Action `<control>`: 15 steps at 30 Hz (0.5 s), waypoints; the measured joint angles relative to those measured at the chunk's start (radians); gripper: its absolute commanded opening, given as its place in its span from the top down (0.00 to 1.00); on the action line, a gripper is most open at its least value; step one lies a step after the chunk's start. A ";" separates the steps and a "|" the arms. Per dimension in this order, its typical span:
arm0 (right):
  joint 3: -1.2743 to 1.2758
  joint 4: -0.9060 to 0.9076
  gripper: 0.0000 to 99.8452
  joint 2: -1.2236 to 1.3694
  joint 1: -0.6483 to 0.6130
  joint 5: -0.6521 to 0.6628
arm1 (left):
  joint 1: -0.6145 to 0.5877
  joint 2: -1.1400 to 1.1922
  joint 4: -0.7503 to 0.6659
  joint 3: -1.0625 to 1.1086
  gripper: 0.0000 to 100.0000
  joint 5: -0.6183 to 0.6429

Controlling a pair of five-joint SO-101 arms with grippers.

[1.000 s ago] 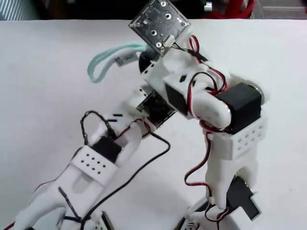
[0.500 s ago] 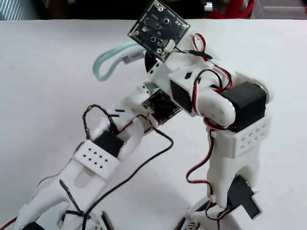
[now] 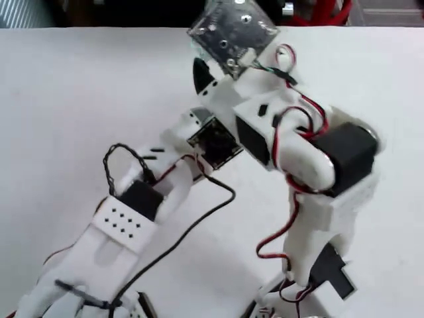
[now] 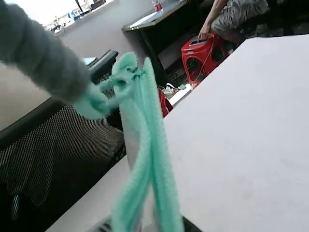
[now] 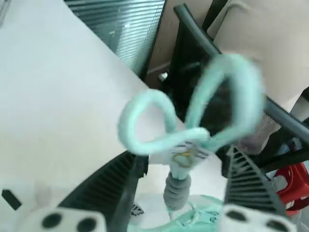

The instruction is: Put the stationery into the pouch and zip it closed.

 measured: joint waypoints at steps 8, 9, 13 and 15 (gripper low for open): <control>-0.290 0.041 0.74 -0.002 0.072 -0.063 | 0.106 -0.037 0.175 -0.080 0.98 0.000; -0.313 0.041 0.76 -0.003 0.109 -0.077 | 0.132 -0.038 0.218 -0.072 0.98 -0.003; -0.358 0.043 0.81 -0.025 0.376 -0.101 | 0.161 -0.118 0.331 -0.075 0.98 -0.005; -0.342 0.043 0.81 0.000 0.511 -0.103 | 0.158 -0.167 0.376 -0.074 0.98 -0.005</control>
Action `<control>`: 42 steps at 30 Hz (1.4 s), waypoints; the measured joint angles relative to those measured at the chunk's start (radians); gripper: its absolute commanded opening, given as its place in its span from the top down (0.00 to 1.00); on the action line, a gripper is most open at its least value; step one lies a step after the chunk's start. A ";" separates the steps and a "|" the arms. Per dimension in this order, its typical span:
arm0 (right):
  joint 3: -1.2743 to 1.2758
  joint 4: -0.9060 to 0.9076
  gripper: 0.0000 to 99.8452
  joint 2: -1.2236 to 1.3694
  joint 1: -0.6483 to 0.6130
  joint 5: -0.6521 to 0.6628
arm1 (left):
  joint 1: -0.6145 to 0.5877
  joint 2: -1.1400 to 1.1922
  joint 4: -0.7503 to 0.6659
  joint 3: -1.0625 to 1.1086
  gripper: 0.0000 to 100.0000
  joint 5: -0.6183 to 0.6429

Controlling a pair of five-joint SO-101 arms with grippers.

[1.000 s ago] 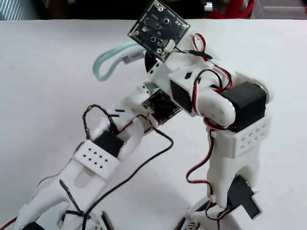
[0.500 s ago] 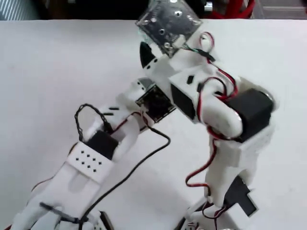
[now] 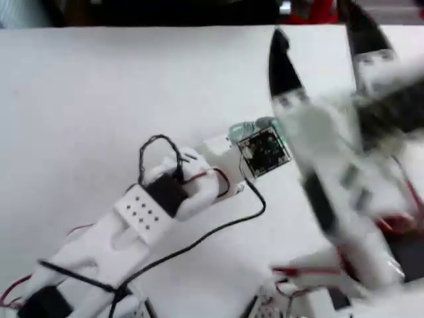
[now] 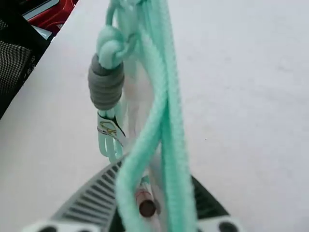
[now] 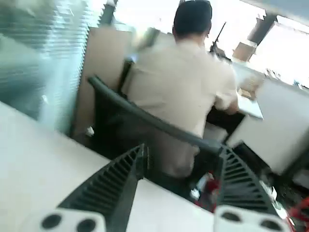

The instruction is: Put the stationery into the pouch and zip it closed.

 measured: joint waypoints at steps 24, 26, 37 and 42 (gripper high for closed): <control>0.542 -0.120 0.82 -0.026 0.384 -0.055 | -0.150 -0.480 0.402 -0.106 0.98 -0.089; 0.542 -0.086 0.82 -0.029 0.374 -0.066 | -0.155 -0.526 0.427 -0.129 0.98 -0.104; 0.819 -0.005 0.86 -0.187 0.345 0.129 | -0.176 -0.548 0.437 -0.060 0.98 -0.110; 1.085 -0.005 0.86 -0.512 0.250 0.258 | -0.198 -0.548 0.434 -0.060 0.98 -0.110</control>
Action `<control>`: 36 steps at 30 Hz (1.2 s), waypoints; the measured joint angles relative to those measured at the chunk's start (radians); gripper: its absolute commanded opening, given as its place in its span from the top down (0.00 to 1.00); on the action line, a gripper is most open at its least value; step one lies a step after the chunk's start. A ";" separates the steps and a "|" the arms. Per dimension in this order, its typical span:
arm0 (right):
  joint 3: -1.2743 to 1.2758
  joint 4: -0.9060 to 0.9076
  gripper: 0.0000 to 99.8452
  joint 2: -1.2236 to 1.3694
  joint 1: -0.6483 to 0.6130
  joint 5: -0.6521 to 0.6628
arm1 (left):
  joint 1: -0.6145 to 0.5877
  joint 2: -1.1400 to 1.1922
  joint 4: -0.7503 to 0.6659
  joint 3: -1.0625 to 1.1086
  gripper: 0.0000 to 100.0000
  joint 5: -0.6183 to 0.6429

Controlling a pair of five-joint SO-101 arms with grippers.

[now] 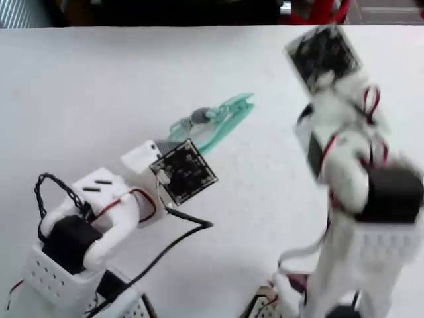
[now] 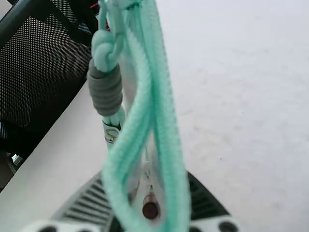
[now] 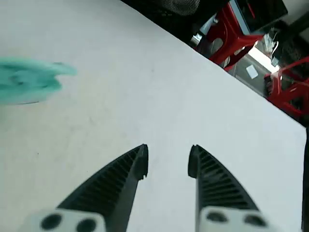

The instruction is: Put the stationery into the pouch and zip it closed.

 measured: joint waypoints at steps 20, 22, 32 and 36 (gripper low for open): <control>1.165 -0.387 0.63 -0.927 -0.209 -0.173 | 0.135 0.000 0.069 0.000 0.98 0.173; 1.168 -0.390 0.64 -0.936 -0.239 -0.140 | 0.184 0.000 0.126 0.000 0.98 0.115; 1.158 -0.305 0.64 -0.957 -0.407 -0.032 | 0.103 -0.014 0.307 0.000 0.98 -0.226; 1.149 -0.293 0.64 -0.959 -0.488 0.000 | 0.091 -0.106 0.324 0.000 0.98 -0.250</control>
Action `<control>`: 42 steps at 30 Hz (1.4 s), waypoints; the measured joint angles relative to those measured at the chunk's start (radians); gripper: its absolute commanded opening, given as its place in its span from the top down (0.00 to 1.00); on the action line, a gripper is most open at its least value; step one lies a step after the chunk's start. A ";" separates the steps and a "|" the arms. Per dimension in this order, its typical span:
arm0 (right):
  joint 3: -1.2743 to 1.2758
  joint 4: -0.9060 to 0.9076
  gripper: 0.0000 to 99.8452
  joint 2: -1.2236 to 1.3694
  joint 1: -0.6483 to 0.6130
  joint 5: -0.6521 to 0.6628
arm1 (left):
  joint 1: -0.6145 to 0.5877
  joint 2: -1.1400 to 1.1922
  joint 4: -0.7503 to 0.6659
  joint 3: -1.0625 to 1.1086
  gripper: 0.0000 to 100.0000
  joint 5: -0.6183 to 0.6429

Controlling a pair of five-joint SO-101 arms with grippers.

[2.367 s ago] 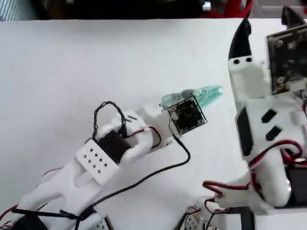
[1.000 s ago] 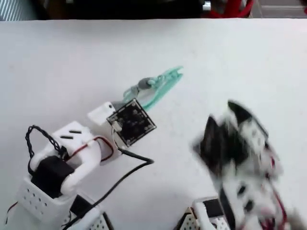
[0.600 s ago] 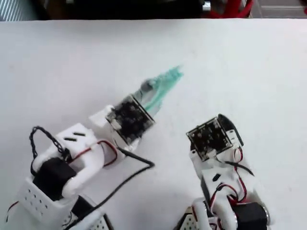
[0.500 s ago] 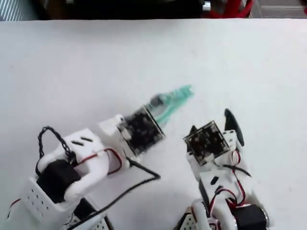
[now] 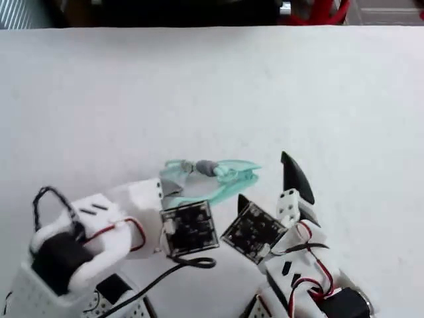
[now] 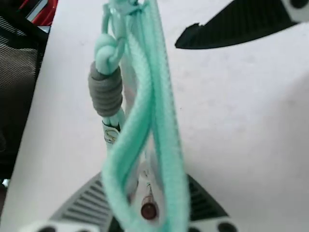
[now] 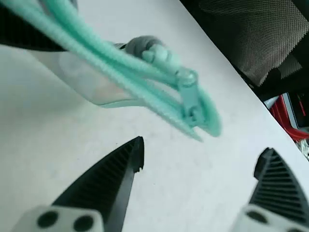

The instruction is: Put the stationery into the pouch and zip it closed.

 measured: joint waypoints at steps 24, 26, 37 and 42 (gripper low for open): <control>-0.272 0.094 0.97 0.267 -0.198 0.040 | 0.157 -0.192 0.071 -0.002 0.97 0.089; -0.272 0.087 0.98 0.241 -0.198 0.040 | 0.135 -0.192 0.048 -0.002 0.96 0.109; -0.222 0.066 0.98 0.098 -0.210 0.040 | 0.095 -0.195 -0.009 -0.005 0.78 0.249; -0.206 0.048 0.98 0.112 -0.190 0.025 | 0.095 -0.195 -0.011 0.066 0.77 0.269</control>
